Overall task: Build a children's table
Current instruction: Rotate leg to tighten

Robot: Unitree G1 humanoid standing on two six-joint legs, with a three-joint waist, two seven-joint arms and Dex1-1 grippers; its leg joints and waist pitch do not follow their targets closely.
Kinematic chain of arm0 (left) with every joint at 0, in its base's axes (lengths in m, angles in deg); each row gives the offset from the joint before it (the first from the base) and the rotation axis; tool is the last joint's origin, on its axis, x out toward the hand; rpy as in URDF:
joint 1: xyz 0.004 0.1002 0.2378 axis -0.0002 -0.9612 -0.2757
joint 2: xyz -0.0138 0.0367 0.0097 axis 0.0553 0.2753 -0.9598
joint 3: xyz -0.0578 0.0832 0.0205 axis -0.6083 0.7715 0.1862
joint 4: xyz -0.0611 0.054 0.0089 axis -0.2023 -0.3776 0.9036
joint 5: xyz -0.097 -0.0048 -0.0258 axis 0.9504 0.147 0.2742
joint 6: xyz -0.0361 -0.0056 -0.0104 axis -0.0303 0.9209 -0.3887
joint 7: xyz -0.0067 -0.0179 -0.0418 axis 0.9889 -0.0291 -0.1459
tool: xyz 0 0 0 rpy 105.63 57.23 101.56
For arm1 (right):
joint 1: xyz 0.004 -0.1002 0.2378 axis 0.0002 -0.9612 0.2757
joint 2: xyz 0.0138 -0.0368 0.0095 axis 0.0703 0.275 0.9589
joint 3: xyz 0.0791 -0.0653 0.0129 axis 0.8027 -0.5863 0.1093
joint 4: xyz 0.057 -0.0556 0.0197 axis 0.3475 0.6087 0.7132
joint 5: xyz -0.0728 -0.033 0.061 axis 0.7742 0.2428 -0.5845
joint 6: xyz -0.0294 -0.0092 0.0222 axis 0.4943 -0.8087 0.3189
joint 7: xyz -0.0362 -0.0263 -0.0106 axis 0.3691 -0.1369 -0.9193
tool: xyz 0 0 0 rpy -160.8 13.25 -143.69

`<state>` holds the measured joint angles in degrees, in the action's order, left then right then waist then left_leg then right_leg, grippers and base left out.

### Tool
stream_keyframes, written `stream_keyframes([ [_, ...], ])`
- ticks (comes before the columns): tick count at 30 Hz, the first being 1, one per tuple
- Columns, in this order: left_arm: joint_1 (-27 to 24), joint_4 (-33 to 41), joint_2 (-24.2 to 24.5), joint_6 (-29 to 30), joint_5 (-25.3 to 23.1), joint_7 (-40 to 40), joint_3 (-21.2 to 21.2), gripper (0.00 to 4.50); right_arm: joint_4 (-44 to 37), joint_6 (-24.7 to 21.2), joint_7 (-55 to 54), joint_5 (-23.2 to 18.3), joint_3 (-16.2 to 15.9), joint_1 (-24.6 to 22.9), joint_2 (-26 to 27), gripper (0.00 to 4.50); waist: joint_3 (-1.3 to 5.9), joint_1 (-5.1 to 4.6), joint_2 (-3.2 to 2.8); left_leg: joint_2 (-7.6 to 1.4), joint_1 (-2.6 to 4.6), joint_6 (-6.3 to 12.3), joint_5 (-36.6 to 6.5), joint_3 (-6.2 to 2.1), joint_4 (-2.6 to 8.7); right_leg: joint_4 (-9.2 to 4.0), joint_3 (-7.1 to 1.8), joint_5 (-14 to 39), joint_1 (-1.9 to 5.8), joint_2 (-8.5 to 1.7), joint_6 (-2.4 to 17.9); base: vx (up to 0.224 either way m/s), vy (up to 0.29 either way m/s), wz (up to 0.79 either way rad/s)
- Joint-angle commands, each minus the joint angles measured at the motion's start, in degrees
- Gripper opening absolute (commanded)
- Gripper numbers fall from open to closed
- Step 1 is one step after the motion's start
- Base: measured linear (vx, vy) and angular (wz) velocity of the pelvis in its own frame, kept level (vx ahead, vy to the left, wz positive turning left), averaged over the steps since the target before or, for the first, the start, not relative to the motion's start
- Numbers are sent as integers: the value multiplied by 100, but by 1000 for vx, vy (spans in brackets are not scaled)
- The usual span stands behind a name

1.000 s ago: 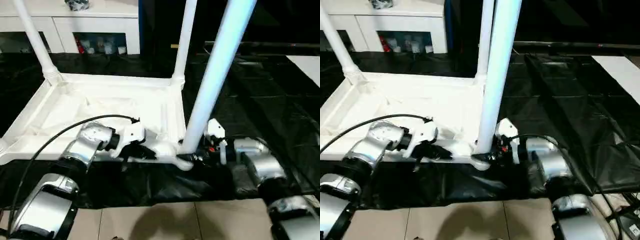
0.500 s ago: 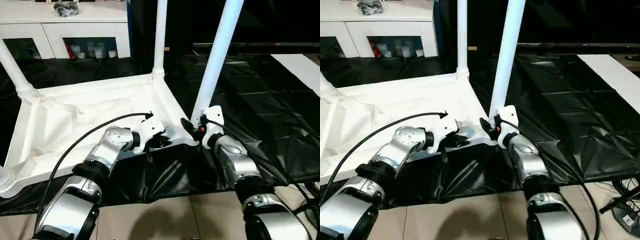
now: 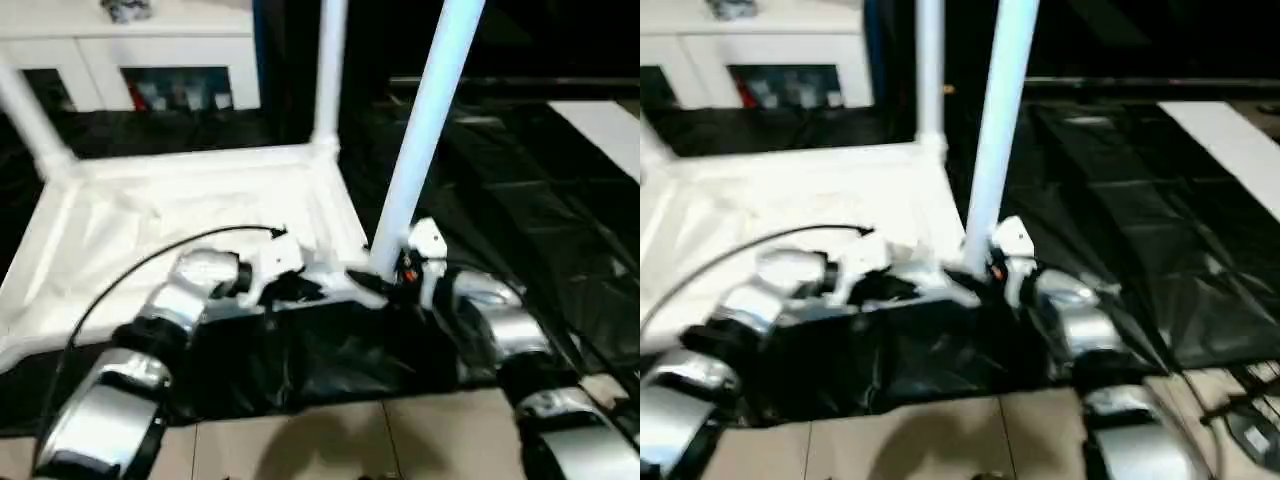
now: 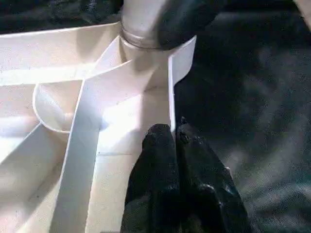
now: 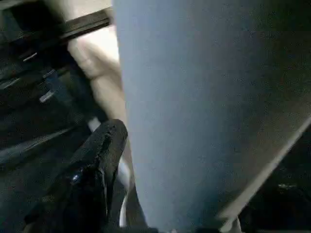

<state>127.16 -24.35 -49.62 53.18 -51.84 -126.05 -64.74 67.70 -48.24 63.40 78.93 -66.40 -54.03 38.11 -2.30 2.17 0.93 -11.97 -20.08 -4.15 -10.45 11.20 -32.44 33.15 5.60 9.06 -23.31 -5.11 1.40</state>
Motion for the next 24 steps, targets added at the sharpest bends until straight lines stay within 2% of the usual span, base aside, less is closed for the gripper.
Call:
stream_keyframes([
  [1, 136, -70, 41, -56, 40, -241, 67, 0, -70, -239, 1007, 62, -616, -142, -51, 314, 354, 45, -4, -185, 16, 605, -1085, -26, 292, -285, -287, 951, 330, -322, 1444, 0, 0, 0],
  [3, 158, -89, 88, -60, 51, -313, 54, 0, -68, -262, 1178, 96, -683, -134, -107, 300, 332, 66, 3, -192, 16, 566, -1179, -22, 304, -298, -293, 1093, 318, -324, 1440, 0, 0, 0],
  [6, 197, -132, 142, -77, 79, -403, 51, 0, -41, -227, 1301, 147, -728, -109, -137, 300, 315, 104, 3, -194, 42, 378, -1420, -33, 326, -354, -295, 1637, 293, -344, 1273, 0, 0, 0],
  [7, 197, -132, 142, -77, 79, -403, 51, 0, -41, -227, 1301, 147, -728, -109, -137, 274, 312, 113, 6, -193, 47, 334, -1462, -34, 327, -365, -299, 1745, 288, -347, 1232, 0, 0, 0],
  [8, 244, -190, 182, -90, 101, -457, 58, 0, -13, -244, 1363, 163, -718, -78, -117, 268, 311, 119, 6, -194, 48, 317, -1476, -35, 330, -369, -301, 1789, 285, -348, 1212, 0, 0, 0],
  [10, 259, -209, 195, -95, 98, -466, 63, 0, 1, -257, 1375, 163, -708, -63, -97, 256, 321, 127, 0, -190, 47, 290, -1454, -41, 332, -362, -300, 1781, 288, -342, 1184, 0, 0, 0],
  [11, 272, -228, 209, -102, 92, -494, 70, 0, 2, -297, 1411, 135, -707, -57, -75, 246, 331, 134, -24, -192, 41, 289, -1363, -43, 329, -335, -302, 1560, 297, -339, 1233, 0, 0, 0],
  [13, 277, -242, 213, -114, 91, -515, 69, 0, -14, -321, 1435, 112, -720, -62, -74, 222, 342, 130, -8, -184, 31, 314, -1274, -37, 320, -316, -299, 1364, 309, -330, 1279, 0, 0, 0],
  [16, 266, -255, 186, -98, 79, -468, 44, 0, -79, -445, 1406, 23, -717, -127, -57, 211, 336, 136, -28, -182, 29, 325, -1289, -38, 319, -318, -295, 1371, 313, -337, 1299, 0, 0, 0],
  [18, 253, -251, 166, -81, 74, -411, 34, 0, -89, -487, 1345, -8, -691, -153, -39, 208, 333, 133, -15, -183, 29, 325, -1311, -37, 322, -329, -294, 1421, 314, -335, 1283, 0, 0, 0],
  [21, 159, -199, -88, 100, -161, 389, 63, 0, 132, -416, 125, 40, -335, -238, 269, 205, 298, 128, -30, -189, 38, 245, -1483, -45, 343, -377, -293, 1774, 289, -345, 1191, 0, 0, 0],
  [22, 135, -182, -172, 165, -199, 565, 62, 0, 222, -414, -277, 79, -238, -228, 368, 204, 276, 91, -19, -182, 87, 89, -1779, -74, 362, -438, -287, 2417, 247, -368, 1026, 0, 0, 0],
  [24, 107, -151, -287, 243, -216, 749, 56, 0, 313, -346, -674, 85, -118, -224, 478, 201, 261, 61, -15, -157, 100, 30, -1949, -90, 361, -490, -281, 2800, 243, -376, 880, 0, 0, 0],
])
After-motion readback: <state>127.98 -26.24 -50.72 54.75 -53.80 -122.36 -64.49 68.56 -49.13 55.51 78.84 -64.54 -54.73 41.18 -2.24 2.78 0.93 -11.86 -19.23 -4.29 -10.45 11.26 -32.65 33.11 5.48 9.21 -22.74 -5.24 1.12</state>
